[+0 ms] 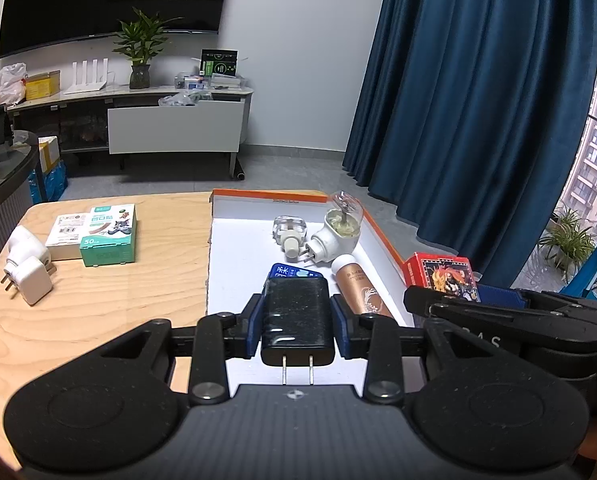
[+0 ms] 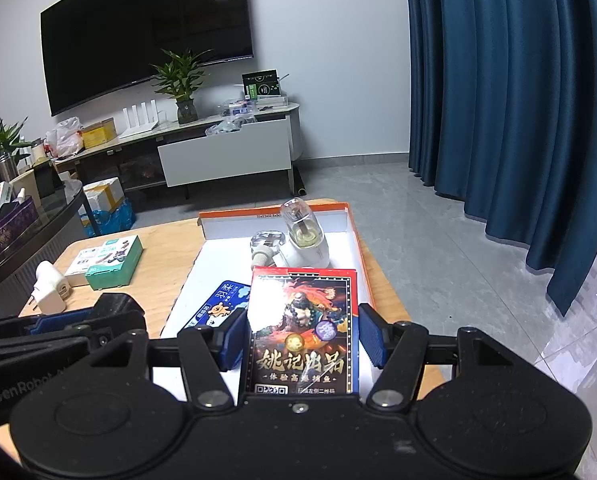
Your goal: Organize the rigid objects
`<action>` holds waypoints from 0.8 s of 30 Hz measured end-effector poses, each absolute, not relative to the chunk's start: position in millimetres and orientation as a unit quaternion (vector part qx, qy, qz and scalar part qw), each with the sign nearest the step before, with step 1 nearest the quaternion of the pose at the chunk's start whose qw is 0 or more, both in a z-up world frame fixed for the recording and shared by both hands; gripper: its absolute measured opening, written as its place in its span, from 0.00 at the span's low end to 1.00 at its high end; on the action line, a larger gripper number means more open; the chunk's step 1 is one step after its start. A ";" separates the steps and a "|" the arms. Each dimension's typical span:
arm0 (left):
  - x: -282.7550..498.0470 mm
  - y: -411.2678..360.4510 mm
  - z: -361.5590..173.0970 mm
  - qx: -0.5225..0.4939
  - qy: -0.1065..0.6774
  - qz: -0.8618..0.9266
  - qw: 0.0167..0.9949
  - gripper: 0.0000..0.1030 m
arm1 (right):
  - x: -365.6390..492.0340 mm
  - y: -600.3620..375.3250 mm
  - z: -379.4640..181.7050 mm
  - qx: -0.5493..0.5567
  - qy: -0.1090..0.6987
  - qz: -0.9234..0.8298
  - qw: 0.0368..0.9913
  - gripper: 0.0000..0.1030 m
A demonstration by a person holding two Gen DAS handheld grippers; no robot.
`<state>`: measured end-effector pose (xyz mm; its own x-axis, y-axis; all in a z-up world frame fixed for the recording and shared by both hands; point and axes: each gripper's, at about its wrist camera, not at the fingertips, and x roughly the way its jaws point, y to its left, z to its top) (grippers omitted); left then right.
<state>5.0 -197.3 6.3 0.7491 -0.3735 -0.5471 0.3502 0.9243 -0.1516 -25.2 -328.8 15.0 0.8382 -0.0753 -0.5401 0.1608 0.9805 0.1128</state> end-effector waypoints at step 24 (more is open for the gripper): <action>6.3 -196.0 4.6 -0.018 0.297 -0.197 0.934 0.35 | -24.8 -329.5 14.9 0.076 0.281 -0.061 0.955 0.69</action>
<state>6.3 -196.0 4.6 0.7466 -0.3783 -0.5473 0.3567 0.9220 -0.1507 -24.8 -329.5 14.9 0.8349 -0.0738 -0.5454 0.1595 0.9809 0.1113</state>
